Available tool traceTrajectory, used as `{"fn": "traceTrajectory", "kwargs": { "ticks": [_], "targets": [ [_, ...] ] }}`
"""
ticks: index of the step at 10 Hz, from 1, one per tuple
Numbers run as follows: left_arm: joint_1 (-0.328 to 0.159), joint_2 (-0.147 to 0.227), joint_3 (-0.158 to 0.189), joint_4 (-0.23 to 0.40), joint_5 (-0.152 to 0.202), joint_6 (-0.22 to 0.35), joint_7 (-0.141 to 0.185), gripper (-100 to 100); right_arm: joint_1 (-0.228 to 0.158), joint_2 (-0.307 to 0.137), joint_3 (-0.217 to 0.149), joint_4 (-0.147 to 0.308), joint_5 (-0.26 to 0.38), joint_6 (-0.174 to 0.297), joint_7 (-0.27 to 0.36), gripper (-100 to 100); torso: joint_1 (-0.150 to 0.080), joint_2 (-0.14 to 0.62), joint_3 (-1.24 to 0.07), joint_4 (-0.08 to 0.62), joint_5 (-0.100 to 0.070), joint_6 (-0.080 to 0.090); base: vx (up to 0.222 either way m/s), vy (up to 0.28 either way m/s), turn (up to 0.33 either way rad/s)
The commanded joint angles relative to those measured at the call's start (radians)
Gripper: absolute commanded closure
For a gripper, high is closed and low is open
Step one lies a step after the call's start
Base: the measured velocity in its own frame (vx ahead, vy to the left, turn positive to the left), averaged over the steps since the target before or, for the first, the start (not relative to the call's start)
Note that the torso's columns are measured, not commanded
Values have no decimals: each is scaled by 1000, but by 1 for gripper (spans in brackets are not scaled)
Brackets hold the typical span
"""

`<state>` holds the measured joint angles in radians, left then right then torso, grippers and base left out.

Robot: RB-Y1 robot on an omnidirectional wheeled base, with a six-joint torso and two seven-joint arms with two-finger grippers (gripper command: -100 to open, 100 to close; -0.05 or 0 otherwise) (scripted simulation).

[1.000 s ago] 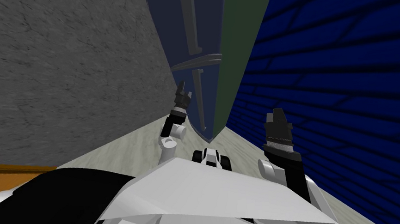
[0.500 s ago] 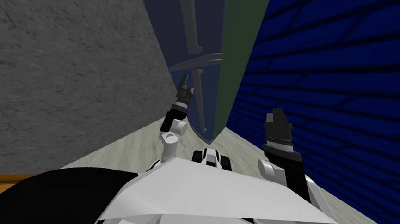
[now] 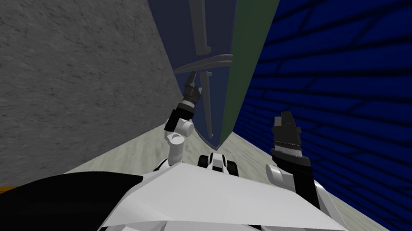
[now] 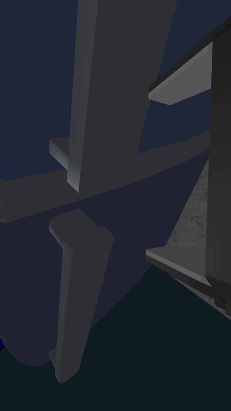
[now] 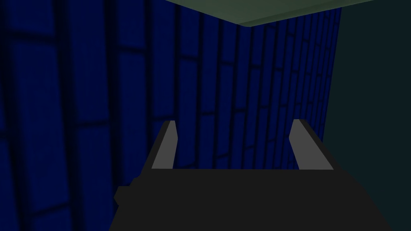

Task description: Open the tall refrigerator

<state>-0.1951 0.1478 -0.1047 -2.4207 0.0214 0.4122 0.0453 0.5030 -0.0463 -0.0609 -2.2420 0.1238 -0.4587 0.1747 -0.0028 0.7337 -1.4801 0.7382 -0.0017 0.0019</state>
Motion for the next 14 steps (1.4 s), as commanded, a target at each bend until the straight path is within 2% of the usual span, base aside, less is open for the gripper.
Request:
{"fn": "traceTrajectory", "kwargs": {
  "ticks": [1, 3, 4, 6, 7, 11, 14],
  "targets": [
    [-72, 1, -3, -6, 5, 78, -6, -100, 0, 0, 0, 0, 0, 0, 0, 0, 0, -3, -2, 0, -1, 1, 50, 68, -46],
    [-127, 4, -5, -18, 9, 141, -10, -100, 0, 0, 0, 0, 0, 0, 0, 0, -2, -10, -9, -1, -2, 2, 57, 44, -43],
    [-128, 4, -5, -18, 9, 141, -10, -100, 0, 0, 0, 0, 0, 0, 0, 0, -5, -12, -10, -2, -3, 3, 33, 23, -9],
    [-175, 10, -7, -36, 13, 194, -13, -100, 0, 0, 0, 0, 0, 0, 0, 0, -5, -14, -13, -1, -4, 4, 22, 36, -38],
    [-175, 10, -7, -36, 13, 194, -13, -100, 0, 0, 0, 0, 0, 0, 0, 0, -6, -15, -13, -1, -4, 5, 27, 25, -17],
    [-244, 27, -10, -93, 18, 272, -19, -100, 0, 0, 0, 0, 0, 0, 0, 0, -7, -16, -15, -3, -4, 5, 38, 33, -29],
    [-270, 39, -11, -146, 20, 301, -21, -100, 0, 0, 0, 0, 0, 0, 0, 0, -6, -9, -7, -4, -2, 2, 40, 16, -24]
  ]
}}
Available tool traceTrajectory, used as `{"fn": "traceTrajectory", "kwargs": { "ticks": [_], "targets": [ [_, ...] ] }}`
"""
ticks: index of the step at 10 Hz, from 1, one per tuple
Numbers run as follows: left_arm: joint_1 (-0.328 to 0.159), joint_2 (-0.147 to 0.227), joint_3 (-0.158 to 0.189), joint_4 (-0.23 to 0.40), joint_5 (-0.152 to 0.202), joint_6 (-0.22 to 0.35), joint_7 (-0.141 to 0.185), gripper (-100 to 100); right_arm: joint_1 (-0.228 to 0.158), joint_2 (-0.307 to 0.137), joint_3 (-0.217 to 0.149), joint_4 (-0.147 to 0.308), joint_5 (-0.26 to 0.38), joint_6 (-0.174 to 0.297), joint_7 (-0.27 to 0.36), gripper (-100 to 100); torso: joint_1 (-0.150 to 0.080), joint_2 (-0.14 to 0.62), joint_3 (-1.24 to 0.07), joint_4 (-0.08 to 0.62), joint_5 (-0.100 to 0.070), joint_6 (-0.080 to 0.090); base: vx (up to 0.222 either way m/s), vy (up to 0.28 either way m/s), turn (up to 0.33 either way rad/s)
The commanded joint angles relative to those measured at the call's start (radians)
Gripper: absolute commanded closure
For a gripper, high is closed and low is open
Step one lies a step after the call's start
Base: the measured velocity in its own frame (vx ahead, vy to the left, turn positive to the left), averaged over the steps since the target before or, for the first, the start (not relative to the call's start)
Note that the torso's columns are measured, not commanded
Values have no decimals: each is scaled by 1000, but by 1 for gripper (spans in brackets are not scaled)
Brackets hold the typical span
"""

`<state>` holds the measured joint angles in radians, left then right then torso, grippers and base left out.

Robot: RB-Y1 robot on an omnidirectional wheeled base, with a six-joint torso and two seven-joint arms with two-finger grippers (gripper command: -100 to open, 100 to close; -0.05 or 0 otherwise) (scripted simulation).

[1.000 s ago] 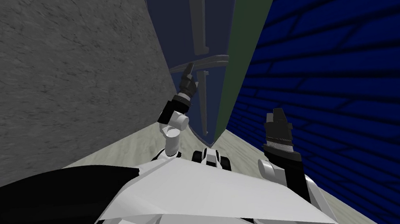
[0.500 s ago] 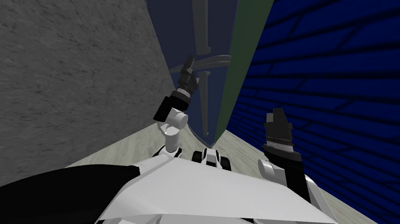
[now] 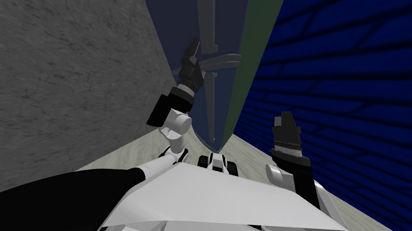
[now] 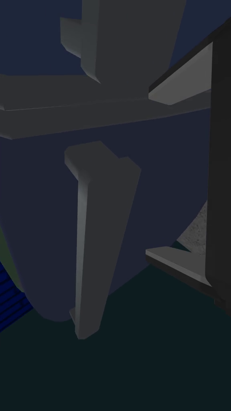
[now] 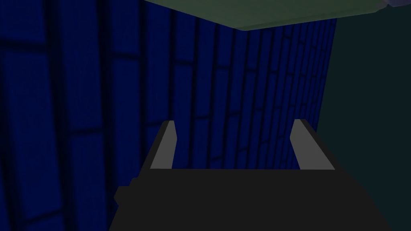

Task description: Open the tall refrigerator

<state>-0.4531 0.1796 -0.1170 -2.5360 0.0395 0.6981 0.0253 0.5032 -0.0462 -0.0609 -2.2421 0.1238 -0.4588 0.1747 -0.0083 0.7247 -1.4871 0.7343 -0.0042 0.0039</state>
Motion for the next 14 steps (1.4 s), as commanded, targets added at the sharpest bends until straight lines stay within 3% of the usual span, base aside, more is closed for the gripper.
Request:
{"fn": "traceTrajectory", "kwargs": {
  "ticks": [1, 5, 6, 7, 9, 10, 11, 14],
  "targets": [
    [-10, 6, 3, -18, 3, 7, 0, -100, 0, 0, 0, 0, 0, 0, 0, 0, 2, 4, 4, 0, 1, -1, 11, 4, 15],
    [-111, 5, 37, -12, 15, 91, 12, -100, 0, 0, 0, 0, 0, 0, 0, 0, 7, 8, 8, 1, 4, -3, 40, -5, 13],
    [-99, 3, 30, -18, 10, 79, 9, -100, 0, 0, 0, 0, 0, 0, 0, 0, 7, 9, 8, 1, 4, -3, 18, -3, 11],
    [-67, 6, 22, -17, 9, 54, 6, 100, 0, 0, 0, 0, 0, 0, 0, 0, 7, 9, 8, 1, 4, -3, -26, -1, -25],
    [-23, 6, 8, -22, 4, 16, 1, 100, 0, 0, 0, 0, 0, 0, 0, 0, 9, 14, 12, 4, 4, -4, -48, 9, -16],
    [-39, 6, 14, -20, 7, 31, 4, 100, 0, 0, 0, 0, 0, 0, 0, 0, 9, 15, 12, 4, 4, -4, -21, 6, -2],
    [-42, 4, 15, 15, 9, 30, 6, -100, 0, 0, 0, 0, 0, 0, 0, 0, 8, 13, 11, 4, 4, -4, -6, 7, -3],
    [-79, -12, 24, 58, 23, 54, 24, -100, 0, 0, 0, 0, 0, 0, 0, 0, 10, 12, 10, 3, 5, -4, -2, 28, -15]
  ]
}}
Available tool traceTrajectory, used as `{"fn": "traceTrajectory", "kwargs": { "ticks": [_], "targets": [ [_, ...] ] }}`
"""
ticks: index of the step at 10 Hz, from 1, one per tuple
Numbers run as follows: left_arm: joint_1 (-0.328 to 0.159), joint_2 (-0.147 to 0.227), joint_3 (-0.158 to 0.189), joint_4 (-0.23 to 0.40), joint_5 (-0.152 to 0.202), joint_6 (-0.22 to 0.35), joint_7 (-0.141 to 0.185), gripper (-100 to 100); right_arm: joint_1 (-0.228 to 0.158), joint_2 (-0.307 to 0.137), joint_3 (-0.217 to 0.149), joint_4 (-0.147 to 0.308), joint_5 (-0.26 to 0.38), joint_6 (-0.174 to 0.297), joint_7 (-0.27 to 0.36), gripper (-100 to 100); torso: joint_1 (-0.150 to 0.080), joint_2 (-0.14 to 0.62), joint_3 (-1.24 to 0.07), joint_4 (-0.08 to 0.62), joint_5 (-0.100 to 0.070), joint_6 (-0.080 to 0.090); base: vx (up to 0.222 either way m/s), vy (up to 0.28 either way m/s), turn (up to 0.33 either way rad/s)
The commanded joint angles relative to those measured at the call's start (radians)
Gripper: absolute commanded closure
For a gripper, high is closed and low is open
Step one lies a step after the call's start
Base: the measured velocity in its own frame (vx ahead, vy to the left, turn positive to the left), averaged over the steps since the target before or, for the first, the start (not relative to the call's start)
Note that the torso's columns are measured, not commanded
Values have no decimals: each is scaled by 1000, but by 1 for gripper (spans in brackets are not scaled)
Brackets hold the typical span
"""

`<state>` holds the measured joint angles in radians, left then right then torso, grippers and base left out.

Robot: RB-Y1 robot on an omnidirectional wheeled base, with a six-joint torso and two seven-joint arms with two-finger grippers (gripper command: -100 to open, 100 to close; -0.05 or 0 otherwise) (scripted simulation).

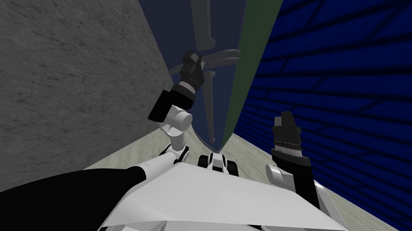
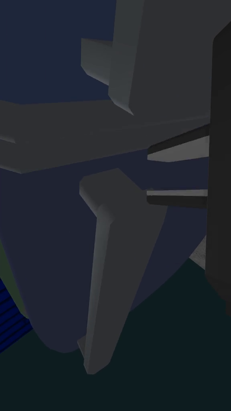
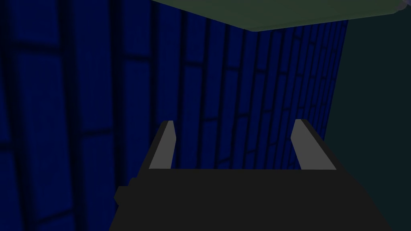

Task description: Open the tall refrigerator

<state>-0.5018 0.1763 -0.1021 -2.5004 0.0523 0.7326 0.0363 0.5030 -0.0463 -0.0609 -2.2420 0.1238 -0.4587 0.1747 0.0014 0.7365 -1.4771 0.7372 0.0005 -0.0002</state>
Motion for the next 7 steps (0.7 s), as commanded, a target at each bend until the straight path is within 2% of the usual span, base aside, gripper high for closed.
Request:
{"fn": "traceTrajectory", "kwargs": {
  "ticks": [1, 7],
  "targets": [
    [-45, -13, 12, 20, 16, 30, 20, -100, 0, 0, 0, 0, 0, 0, 0, 0, 1, -5, -2, -6, 1, 0, -4, 50, -20],
    [-150, -46, 33, 58, 53, 110, 66, -100, 0, 0, 0, 0, 0, 0, 0, 0, 1, -6, -4, -3, 1, 0, -10, 46, -20]
  ]
}}
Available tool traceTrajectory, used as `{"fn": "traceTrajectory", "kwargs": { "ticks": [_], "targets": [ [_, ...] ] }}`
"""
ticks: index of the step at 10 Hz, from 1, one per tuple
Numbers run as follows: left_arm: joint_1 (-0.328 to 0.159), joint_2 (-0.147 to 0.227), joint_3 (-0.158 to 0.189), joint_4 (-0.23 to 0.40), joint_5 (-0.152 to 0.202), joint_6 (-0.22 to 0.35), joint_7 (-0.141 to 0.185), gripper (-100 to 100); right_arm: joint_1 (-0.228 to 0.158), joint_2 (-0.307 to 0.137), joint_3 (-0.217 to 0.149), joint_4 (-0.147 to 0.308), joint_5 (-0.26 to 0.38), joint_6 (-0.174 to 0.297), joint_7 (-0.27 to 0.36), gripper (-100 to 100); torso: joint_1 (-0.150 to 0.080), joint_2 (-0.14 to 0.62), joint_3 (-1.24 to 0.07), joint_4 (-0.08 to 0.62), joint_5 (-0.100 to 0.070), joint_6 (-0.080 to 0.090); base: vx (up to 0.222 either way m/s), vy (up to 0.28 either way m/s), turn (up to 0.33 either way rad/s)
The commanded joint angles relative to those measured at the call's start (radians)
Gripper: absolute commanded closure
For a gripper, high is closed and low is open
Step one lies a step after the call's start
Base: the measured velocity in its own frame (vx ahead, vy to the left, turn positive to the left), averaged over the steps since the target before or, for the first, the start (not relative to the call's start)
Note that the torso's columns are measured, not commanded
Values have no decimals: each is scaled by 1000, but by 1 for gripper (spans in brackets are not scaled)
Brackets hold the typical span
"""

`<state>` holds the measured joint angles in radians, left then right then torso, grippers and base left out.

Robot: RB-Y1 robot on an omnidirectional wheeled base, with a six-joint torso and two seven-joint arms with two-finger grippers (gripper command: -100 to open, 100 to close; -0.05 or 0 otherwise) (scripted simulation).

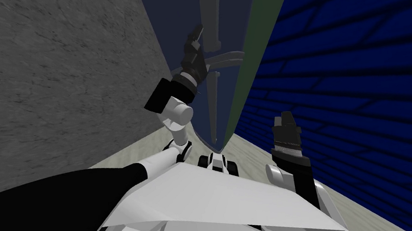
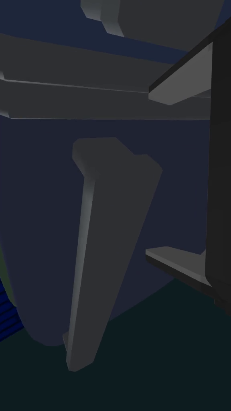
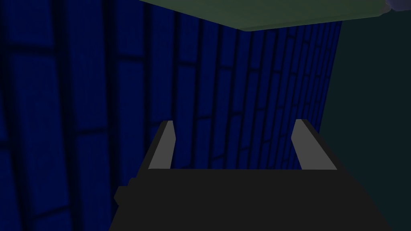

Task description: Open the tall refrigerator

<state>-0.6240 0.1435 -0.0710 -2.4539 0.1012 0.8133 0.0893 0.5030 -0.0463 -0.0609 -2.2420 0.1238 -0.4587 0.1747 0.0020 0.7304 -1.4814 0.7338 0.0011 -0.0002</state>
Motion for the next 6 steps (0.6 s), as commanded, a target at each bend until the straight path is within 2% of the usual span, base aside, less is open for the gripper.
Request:
{"fn": "traceTrajectory", "kwargs": {
  "ticks": [1, 2, 3, 6],
  "targets": [
    [-49, -19, 6, 11, 11, 47, 21, -100, 0, 0, 0, 0, 0, 0, 0, 0, -1, 1, 1, 1, 0, 0, -1, 53, -19],
    [-68, -23, 9, 6, 17, 63, 29, -100, 0, 0, 0, 0, 0, 0, 0, 0, -1, 3, 2, 2, -1, 0, 1, 44, -19],
    [-59, -22, 6, 8, 12, 54, 23, -100, 0, 0, 0, 0, 0, 0, 0, 0, -2, 6, 5, 4, -1, 0, 4, 19, -5],
    [-128, -20, 28, 9, 17, 119, 36, -100, 0, 0, 0, 0, 0, 0, 0, 0, -4, 6, 4, 4, -2, 0, 50, -16, 9]
  ]
}}
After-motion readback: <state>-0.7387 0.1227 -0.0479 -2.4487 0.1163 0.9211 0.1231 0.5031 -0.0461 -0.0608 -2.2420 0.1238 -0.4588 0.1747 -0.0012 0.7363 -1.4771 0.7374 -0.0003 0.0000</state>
